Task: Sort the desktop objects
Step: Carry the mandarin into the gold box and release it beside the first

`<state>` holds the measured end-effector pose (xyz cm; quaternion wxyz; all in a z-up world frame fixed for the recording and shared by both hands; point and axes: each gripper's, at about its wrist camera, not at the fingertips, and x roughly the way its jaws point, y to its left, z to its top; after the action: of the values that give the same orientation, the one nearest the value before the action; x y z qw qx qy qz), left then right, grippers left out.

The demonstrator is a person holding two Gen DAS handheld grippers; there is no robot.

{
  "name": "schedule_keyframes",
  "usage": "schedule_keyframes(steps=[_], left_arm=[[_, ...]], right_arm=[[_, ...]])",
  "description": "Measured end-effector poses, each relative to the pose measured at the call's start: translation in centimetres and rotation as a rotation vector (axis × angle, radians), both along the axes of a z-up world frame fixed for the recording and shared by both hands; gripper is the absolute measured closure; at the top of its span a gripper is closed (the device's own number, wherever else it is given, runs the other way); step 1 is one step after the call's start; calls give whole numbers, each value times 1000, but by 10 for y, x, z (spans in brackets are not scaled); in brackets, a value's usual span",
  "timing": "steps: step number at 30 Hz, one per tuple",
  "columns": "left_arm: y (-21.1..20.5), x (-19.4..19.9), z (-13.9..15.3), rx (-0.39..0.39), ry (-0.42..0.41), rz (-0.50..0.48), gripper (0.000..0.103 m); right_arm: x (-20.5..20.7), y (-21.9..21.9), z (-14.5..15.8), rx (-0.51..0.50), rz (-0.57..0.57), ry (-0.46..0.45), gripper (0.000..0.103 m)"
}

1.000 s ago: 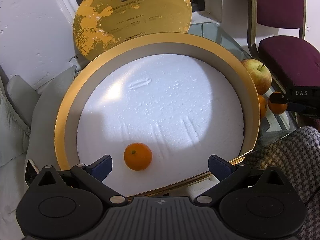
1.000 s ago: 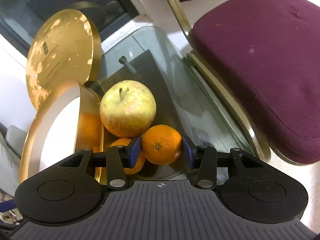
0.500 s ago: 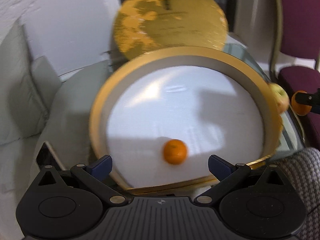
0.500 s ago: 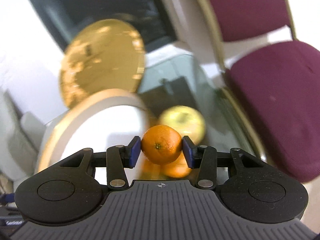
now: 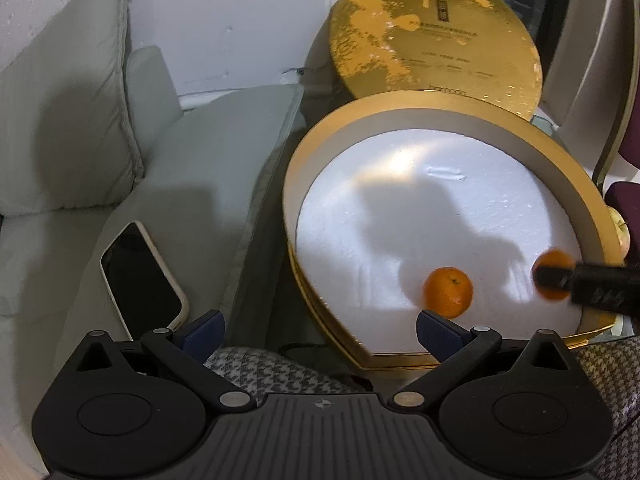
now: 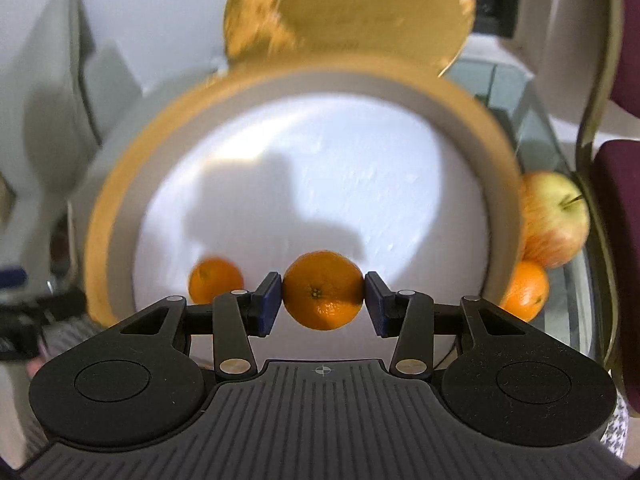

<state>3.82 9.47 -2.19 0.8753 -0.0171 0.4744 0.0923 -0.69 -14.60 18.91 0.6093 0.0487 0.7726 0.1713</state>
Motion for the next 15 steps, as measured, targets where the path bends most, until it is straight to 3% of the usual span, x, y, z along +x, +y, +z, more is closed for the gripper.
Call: schedule_keyframes(steps=[4, 15], left_arm=[[5, 2, -3, -14, 1, -1, 1], [-1, 2, -7, -21, 10, -28, 1]], right_arm=[[-8, 8, -6, -16, 57, 27, 56], [-10, 16, -21, 1, 71, 56, 56]])
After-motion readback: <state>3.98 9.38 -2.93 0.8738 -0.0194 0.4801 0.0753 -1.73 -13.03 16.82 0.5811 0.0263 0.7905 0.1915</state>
